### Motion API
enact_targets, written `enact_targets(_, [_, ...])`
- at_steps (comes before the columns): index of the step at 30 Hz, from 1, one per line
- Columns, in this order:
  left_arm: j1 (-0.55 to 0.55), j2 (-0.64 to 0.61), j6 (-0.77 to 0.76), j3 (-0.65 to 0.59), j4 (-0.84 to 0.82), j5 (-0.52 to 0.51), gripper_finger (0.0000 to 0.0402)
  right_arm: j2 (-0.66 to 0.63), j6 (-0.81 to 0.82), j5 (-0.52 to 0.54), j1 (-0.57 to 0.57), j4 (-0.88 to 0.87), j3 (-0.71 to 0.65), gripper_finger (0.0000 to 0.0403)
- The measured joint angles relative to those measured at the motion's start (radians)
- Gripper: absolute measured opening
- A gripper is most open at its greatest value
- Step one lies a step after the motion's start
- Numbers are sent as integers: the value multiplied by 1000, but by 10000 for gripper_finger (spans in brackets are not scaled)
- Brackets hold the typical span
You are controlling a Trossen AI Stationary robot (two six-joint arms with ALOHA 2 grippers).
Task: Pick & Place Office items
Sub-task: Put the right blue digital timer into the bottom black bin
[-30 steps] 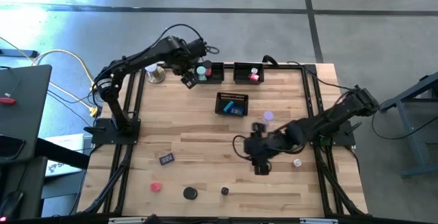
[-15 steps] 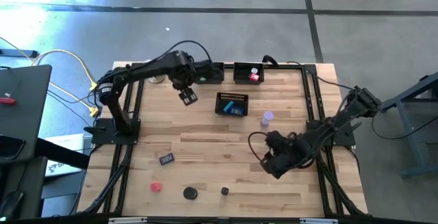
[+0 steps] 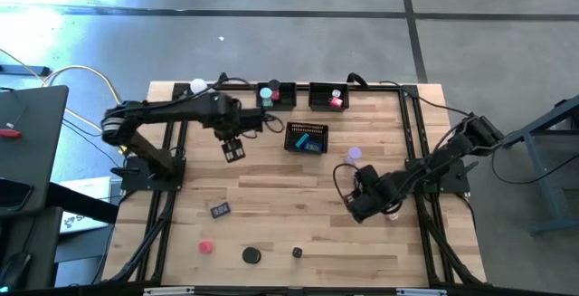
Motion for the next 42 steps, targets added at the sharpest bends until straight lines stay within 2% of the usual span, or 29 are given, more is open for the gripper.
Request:
enact_targets(4, [-16, -91, 6, -129, 115, 49, 225, 0, -40, 23, -31, 73, -5, 229])
enact_targets(9, [-47, -190, 0, -260, 226, 55, 224, 0, -126, 39, -45, 159, -5, 229])
enact_targets(17, [-129, -355, -36, -437, 334, 56, 224, 0, 0, 54, -81, 60, -6, 229])
enact_targets(20, [-159, -420, -35, -491, 428, 56, 224, 0, 1, 44, -96, 64, -18, 229])
enact_targets(25, [-229, -504, -18, -580, 605, 64, 224, 0, 2, -29, -129, 123, -95, 229])
enact_targets(33, [-300, -554, -14, -726, 791, 64, 224, 1, -11, -9, -163, 162, -156, 229])
enact_targets(42, [-305, -559, 8, -902, 1067, 63, 224, 1, -27, 2, -174, 182, -157, 229])
